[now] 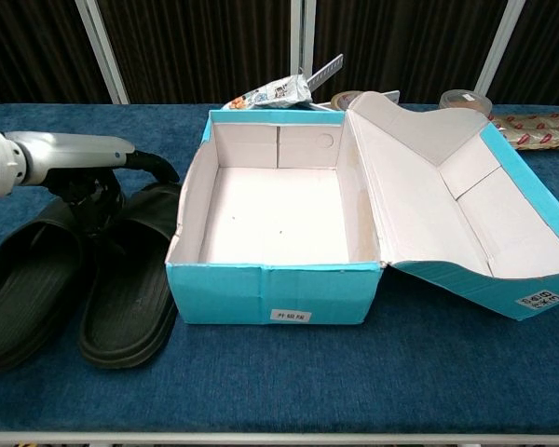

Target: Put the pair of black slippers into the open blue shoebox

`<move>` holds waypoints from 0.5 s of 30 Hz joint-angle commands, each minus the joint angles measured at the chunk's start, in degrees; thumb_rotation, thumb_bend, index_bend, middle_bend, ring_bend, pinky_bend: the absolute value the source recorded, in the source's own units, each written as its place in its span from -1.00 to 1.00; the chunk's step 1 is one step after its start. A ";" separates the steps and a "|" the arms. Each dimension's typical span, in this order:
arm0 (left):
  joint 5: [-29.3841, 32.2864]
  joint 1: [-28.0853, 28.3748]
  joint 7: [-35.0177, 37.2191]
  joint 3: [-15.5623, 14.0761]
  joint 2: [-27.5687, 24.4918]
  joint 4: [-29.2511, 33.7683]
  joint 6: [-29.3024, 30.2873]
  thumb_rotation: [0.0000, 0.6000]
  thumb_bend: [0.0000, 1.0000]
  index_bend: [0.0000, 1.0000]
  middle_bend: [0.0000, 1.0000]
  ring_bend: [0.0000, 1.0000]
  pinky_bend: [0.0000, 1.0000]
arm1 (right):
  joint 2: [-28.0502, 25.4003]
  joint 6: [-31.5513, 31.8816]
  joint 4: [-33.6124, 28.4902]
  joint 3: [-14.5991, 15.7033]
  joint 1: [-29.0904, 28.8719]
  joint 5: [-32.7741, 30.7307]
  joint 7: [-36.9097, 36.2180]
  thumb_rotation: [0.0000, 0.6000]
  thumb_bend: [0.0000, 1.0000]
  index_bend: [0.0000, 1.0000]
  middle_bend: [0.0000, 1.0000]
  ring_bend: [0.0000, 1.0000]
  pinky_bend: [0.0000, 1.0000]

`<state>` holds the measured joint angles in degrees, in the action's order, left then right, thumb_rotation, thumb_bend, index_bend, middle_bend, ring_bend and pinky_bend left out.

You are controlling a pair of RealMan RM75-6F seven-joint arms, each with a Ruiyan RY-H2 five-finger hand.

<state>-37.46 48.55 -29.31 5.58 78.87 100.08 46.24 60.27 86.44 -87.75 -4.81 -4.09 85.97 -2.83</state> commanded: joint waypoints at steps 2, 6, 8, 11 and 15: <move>3.05 2.07 -1.05 -0.93 1.47 -0.99 0.30 1.00 -0.93 -0.81 -0.86 0.39 0.91 | 0.04 0.08 0.31 0.05 0.12 -0.02 -0.35 1.00 -0.76 -0.94 -0.76 -1.00 -0.85; 5.42 3.62 -1.10 -1.62 2.51 -2.44 -0.87 1.00 -0.93 -0.81 -0.85 0.41 0.93 | 0.09 -0.02 0.58 -0.01 0.13 -0.17 -0.73 1.00 -0.76 -0.94 -0.76 -1.00 -0.85; 6.76 4.22 -0.47 -1.72 3.21 -3.39 -1.55 1.00 -0.93 -0.80 -0.83 0.41 0.93 | 0.11 -0.01 0.70 -0.03 0.14 -0.20 -0.91 1.00 -0.76 -0.95 -0.76 -1.00 -0.85; 7.68 4.72 0.01 -2.08 4.30 -4.70 -1.26 1.00 -0.93 -0.76 -0.71 0.45 0.95 | 0.10 -0.02 0.82 -0.07 0.22 -0.41 -0.99 1.00 -0.76 -0.95 -0.76 -1.00 -0.85; 7.68 4.64 0.96 -2.30 5.76 -5.86 0.07 1.00 -0.93 -0.49 -0.39 0.58 0.99 | 0.02 -0.41 0.80 -0.20 0.05 -0.66 -1.07 1.00 -0.76 -0.95 -0.76 -0.99 -0.85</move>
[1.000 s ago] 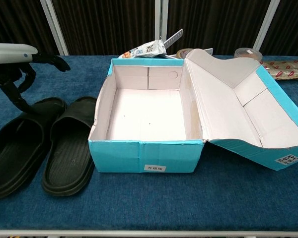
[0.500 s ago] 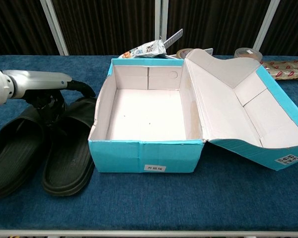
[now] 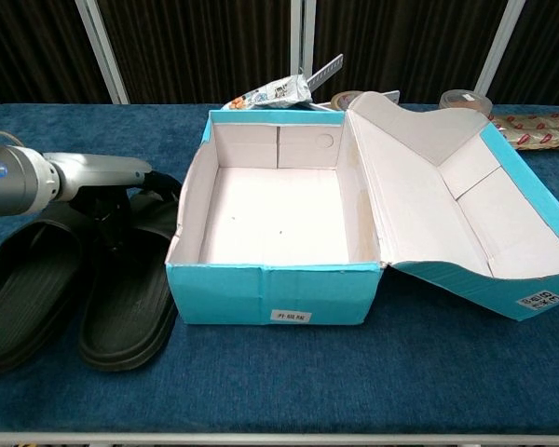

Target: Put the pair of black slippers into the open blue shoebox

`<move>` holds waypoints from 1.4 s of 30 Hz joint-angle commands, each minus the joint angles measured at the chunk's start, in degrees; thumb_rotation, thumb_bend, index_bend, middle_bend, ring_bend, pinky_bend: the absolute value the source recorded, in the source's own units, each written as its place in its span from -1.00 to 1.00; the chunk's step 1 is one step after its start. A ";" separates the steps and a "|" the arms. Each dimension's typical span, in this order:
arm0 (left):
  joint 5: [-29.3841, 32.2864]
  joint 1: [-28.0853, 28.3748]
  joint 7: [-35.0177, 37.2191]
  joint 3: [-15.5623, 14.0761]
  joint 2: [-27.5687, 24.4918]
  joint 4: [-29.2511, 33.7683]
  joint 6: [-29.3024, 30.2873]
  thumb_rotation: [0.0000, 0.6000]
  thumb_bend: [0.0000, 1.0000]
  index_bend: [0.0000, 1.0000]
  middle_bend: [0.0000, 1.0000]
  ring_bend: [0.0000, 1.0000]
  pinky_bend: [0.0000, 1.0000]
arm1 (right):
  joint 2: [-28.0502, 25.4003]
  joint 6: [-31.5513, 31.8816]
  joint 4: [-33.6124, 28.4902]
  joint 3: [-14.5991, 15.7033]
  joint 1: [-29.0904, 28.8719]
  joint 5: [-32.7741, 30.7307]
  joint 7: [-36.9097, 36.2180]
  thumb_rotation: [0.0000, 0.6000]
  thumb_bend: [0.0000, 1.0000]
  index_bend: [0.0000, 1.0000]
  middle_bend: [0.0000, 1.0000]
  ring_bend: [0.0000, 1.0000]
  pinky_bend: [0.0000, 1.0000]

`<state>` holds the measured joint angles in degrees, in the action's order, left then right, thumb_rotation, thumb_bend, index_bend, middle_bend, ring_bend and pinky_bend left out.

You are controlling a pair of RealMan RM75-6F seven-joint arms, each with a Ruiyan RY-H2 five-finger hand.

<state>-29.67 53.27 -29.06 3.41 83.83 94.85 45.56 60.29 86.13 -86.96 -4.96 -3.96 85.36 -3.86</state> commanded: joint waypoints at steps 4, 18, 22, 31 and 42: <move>-1.46 -0.91 2.74 0.04 1.81 -1.50 1.51 1.00 -0.94 -0.19 -0.04 0.69 1.00 | -0.07 -0.41 -0.05 -0.27 -0.38 -0.14 0.00 1.00 -0.76 -0.95 -0.76 -0.99 -0.85; -9.27 -5.60 7.57 1.67 -4.92 5.30 9.95 1.00 -0.92 -0.05 0.10 0.72 1.00 | -0.15 0.56 -0.29 -0.52 -0.54 0.78 0.19 1.00 -0.76 -0.95 -0.76 -0.99 -0.85; -11.35 -7.74 10.19 2.89 -7.55 7.45 12.74 1.00 -0.92 -0.05 0.09 0.72 1.00 | -0.22 0.43 -0.37 -0.42 -0.57 0.83 0.32 1.00 -0.76 -0.95 -0.76 -0.99 -0.85; -16.90 -11.99 21.36 7.85 -11.95 7.99 14.62 1.00 -0.92 -0.05 0.09 0.70 1.00 | -0.52 1.33 -0.65 -0.50 -0.29 1.12 0.87 1.00 -0.76 -0.96 -0.76 -0.99 -0.85; -26.32 -10.11 43.34 17.17 -5.77 1.78 8.26 1.00 -0.92 -0.05 0.08 0.65 0.90 | -2.39 1.60 -2.87 -0.93 -0.28 0.84 3.39 1.00 -0.76 -0.97 -0.76 -0.99 -0.85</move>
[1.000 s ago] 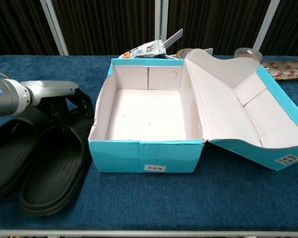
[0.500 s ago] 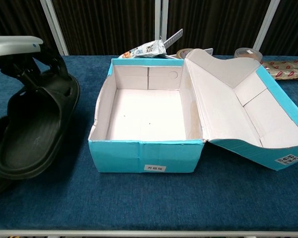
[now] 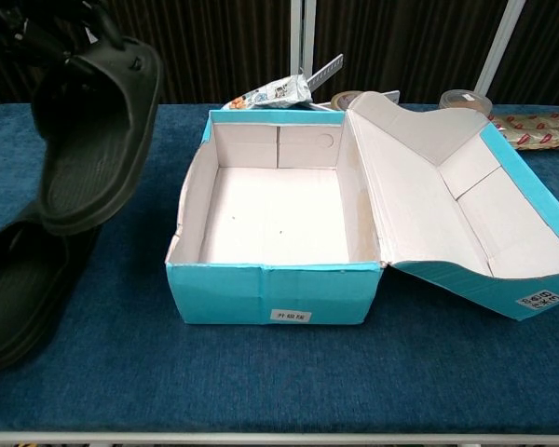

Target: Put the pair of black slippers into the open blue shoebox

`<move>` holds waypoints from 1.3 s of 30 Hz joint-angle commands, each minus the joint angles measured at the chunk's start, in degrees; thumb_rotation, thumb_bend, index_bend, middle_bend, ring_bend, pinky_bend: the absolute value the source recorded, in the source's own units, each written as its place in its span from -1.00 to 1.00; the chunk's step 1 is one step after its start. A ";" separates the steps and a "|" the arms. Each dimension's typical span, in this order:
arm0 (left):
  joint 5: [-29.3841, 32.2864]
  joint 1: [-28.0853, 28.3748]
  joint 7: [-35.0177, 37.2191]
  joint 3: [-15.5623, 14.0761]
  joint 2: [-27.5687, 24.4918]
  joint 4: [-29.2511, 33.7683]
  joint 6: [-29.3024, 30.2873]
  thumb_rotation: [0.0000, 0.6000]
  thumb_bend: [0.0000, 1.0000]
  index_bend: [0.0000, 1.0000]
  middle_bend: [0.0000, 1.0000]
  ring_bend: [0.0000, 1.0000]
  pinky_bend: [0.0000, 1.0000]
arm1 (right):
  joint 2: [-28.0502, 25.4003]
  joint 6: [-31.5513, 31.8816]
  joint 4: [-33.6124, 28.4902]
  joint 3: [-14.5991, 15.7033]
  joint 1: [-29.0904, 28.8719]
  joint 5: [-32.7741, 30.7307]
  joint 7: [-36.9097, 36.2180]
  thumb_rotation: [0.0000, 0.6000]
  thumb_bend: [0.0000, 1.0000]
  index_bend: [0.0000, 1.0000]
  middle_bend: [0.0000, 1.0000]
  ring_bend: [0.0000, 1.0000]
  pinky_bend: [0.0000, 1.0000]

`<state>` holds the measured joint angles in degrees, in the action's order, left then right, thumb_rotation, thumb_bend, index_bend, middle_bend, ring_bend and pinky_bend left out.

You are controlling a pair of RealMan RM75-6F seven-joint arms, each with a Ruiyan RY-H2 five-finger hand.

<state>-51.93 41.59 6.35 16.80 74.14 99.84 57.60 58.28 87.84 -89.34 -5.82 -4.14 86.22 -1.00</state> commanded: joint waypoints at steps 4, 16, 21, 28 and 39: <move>-6.60 4.35 13.31 5.44 9.94 -7.97 -6.14 1.00 -0.92 -0.05 0.06 0.65 0.75 | -1.33 -0.46 -1.73 -0.16 -0.32 -0.04 1.49 1.00 -0.76 -0.98 -0.76 -0.99 -0.85; -11.43 11.44 21.44 6.96 26.87 -24.71 -8.29 1.00 -0.92 -0.06 0.05 0.64 0.53 | -3.39 -0.83 -4.63 -0.39 -0.40 -0.68 3.75 1.00 -0.76 -0.99 -0.76 -0.99 -0.85; -13.40 13.46 20.57 6.76 33.13 -34.22 -5.68 1.00 -0.92 -0.07 0.06 0.64 0.53 | -3.43 -0.76 -4.95 -0.45 -0.26 -1.19 4.56 1.00 -0.76 -0.99 -0.76 -0.99 -0.85; -19.18 14.39 24.41 5.94 40.09 -46.03 1.47 1.00 -0.92 -0.07 0.07 0.64 0.52 | -3.67 -0.34 -5.31 -0.40 0.21 -1.59 4.61 1.00 -0.76 -1.00 -0.76 -0.99 -0.85; -22.42 14.12 33.16 5.03 48.22 -56.41 6.88 1.00 -0.92 -0.06 0.10 0.64 0.51 | -3.81 -0.18 -5.75 -0.30 0.56 -1.83 4.41 1.00 -0.76 -1.00 -0.76 -0.99 -0.85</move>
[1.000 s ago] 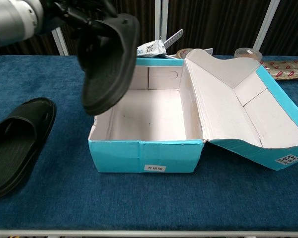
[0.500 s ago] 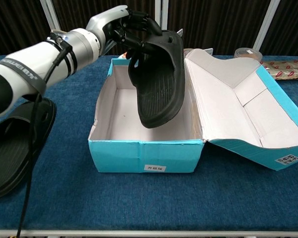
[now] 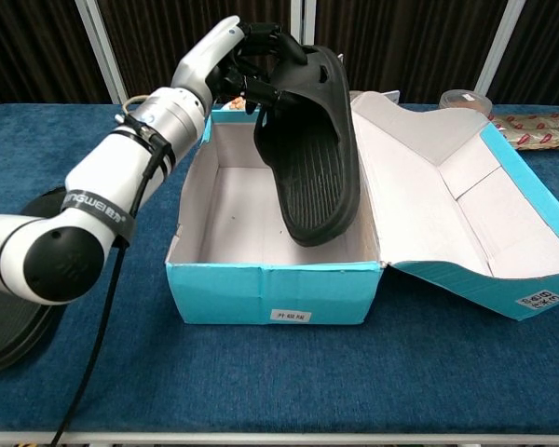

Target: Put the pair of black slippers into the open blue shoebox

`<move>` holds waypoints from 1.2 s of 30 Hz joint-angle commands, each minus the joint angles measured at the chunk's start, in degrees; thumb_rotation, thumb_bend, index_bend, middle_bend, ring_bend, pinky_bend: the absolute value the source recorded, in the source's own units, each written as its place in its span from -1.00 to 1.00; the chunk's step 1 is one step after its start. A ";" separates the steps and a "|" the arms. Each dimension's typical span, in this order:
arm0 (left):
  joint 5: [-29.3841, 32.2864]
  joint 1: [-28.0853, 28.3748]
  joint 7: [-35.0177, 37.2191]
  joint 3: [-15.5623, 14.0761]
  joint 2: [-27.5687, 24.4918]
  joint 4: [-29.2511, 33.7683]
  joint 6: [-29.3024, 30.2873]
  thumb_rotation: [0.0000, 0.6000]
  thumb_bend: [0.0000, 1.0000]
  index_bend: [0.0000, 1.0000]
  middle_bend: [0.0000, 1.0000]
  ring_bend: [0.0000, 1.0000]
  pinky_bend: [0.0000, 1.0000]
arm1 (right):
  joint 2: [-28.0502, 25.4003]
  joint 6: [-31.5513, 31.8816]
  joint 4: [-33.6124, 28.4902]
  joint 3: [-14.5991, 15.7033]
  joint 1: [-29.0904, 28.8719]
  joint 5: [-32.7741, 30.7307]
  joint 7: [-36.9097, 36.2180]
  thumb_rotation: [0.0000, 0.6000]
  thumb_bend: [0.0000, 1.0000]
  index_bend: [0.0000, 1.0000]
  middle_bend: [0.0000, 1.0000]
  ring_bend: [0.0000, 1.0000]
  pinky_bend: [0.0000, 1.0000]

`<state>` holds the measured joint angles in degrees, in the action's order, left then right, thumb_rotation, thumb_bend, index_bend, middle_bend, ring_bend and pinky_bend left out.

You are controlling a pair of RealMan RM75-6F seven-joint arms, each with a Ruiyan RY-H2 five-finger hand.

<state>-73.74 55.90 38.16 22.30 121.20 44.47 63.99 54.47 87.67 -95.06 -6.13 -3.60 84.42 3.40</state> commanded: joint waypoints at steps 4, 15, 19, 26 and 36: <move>-0.68 -0.57 2.01 -1.01 2.17 -1.49 -0.24 1.00 -0.92 -0.06 0.11 0.64 0.51 | 0.08 -0.02 -0.10 0.11 0.08 0.05 0.04 1.00 -0.76 -1.00 -0.76 -0.99 -0.85; 1.97 -1.19 1.30 -0.49 2.70 0.50 -6.42 1.00 -0.93 -0.06 0.13 0.64 0.50 | 0.02 -0.22 -0.25 0.32 0.27 -0.04 -0.19 1.00 -0.76 -1.00 -0.76 -0.99 -0.85; 3.03 -1.30 0.02 -0.48 2.68 0.63 -9.06 1.00 -0.93 -0.06 0.14 0.64 0.49 | -0.02 -0.37 -0.33 0.40 0.20 0.21 -0.56 1.00 -0.76 -1.00 -0.76 -0.99 -0.85; 5.17 -1.73 -1.83 0.45 3.30 0.35 -11.76 1.00 -0.93 -0.07 0.15 0.64 0.49 | -0.29 -0.59 -0.56 0.36 0.07 0.23 -0.42 1.00 -0.76 -1.00 -0.76 -0.99 -0.85; 3.83 -1.82 -4.13 -0.40 5.07 -2.54 -11.00 1.00 -0.93 -0.40 -0.20 -0.01 0.34 | -0.39 -0.43 -0.59 0.43 0.22 0.32 -0.62 1.00 -0.76 -1.00 -0.76 -0.99 -0.85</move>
<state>-69.44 54.09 34.29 22.18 126.08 42.15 52.50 54.08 87.24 -95.64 -5.69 -3.38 84.74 2.78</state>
